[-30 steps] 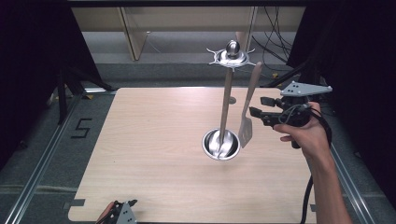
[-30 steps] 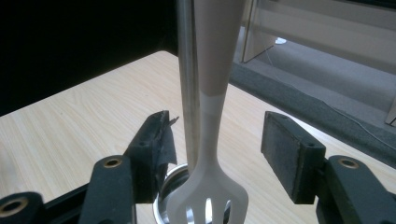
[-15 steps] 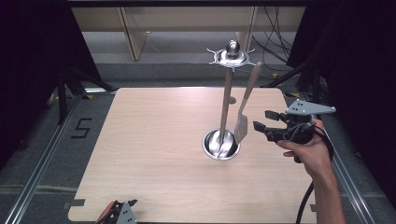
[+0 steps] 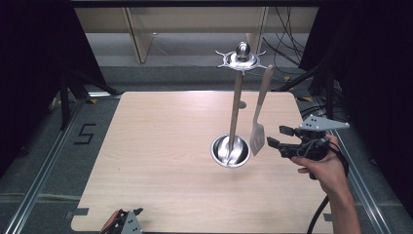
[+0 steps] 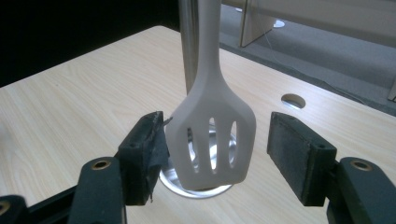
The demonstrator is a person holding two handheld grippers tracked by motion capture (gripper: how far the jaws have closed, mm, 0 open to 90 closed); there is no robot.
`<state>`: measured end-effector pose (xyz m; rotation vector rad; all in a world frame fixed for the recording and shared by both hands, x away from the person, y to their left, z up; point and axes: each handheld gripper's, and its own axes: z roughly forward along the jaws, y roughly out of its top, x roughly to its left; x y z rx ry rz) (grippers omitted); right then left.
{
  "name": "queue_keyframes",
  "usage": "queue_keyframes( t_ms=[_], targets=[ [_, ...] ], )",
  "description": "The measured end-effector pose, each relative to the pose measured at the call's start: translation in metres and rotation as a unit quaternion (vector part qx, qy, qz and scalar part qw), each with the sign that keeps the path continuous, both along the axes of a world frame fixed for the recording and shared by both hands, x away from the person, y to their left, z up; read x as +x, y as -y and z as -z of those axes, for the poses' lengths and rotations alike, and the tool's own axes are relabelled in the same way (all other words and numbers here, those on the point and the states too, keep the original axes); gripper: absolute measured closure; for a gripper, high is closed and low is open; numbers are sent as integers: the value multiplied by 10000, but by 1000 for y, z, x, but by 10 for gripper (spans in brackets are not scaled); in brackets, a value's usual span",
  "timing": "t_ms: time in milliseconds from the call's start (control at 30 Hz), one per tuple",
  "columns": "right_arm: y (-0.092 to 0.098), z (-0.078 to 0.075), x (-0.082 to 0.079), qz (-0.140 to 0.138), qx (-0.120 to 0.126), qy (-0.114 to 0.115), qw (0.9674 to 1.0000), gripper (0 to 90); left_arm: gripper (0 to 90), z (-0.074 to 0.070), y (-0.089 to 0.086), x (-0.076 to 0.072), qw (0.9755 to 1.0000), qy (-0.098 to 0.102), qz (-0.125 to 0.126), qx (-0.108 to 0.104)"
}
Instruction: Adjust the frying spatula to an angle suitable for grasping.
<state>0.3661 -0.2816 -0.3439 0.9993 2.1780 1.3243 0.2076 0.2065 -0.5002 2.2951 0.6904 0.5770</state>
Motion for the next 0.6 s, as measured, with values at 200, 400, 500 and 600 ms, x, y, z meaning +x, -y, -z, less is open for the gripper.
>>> queue_keyframes(
  t_ms=[200, 400, 500, 600],
  targets=[
    [4, 10, 0, 9, -33, 53, 10000, 367, 150, -1, 1, 1, 10000, -2, 10, 27],
    [3, 23, -2, 106, -39, -64, 9999, 363, 150, -3, -3, 3, 10000, -20, 7, 14],
    [6, 26, -2, 83, -75, -58, 9999, 363, 150, -3, -2, 3, 10000, -12, 8, 32],
    [9, 29, -6, 92, -143, -165, 9997, 363, 150, -1, -1, 3, 10000, 14, -67, -31]
  ],
)
